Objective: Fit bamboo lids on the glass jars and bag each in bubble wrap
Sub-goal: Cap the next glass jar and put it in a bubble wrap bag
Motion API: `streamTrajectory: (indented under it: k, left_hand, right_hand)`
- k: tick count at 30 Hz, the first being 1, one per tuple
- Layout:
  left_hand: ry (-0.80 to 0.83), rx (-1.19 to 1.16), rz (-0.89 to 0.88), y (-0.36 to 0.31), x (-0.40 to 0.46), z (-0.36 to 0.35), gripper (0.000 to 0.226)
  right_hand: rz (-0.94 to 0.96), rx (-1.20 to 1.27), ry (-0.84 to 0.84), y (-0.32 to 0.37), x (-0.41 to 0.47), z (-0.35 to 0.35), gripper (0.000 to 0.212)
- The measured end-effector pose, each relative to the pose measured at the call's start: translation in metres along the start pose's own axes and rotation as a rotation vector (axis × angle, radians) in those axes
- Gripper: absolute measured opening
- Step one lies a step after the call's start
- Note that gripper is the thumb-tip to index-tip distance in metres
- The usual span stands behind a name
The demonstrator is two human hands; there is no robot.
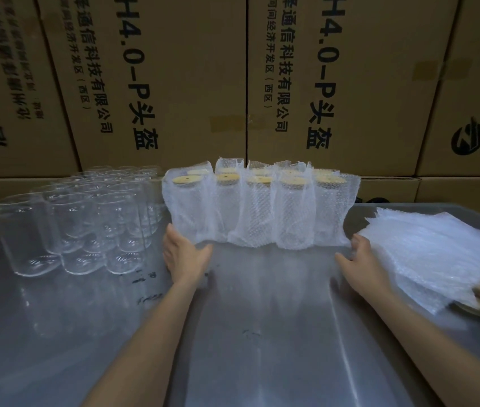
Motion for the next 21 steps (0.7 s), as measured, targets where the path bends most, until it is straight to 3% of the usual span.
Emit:
streamTrajectory:
  k: [7,12,14,17,21]
  left_hand:
    - [0.243,0.439,-0.266,-0.002,-0.063,0.030,0.084]
    - [0.077,0.807,-0.752,-0.007,-0.075,0.046,0.067]
    - [0.077,1.027,-0.865,-0.012,-0.066,0.053,0.067]
    - [0.034,1.284,-0.760,-0.026,-0.040,0.070,0.079]
    - [-0.014,1.285,-0.424,-0.046,-0.003,0.106,0.089]
  right_hand:
    - [0.069,-0.086,0.019,0.001,-0.046,0.019,0.026]
    - [0.182,-0.176,0.057,0.004,-0.078,0.031,0.016]
    - [0.228,-0.269,0.115,0.004,-0.094,0.035,0.013]
    - [0.313,-0.384,0.127,0.004,-0.115,0.037,0.013]
    - [0.359,-0.426,0.115,0.005,-0.121,0.038,0.015]
Point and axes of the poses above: each hand's wrist, its own x-axis towards the middle knuckle, its own z-axis out of the back of the hand, y = z × x, the point moved 1 cm from there along x, towards the middle knuckle, and after that the axes turned 2 degrees about -y, right-handed, at the moved point
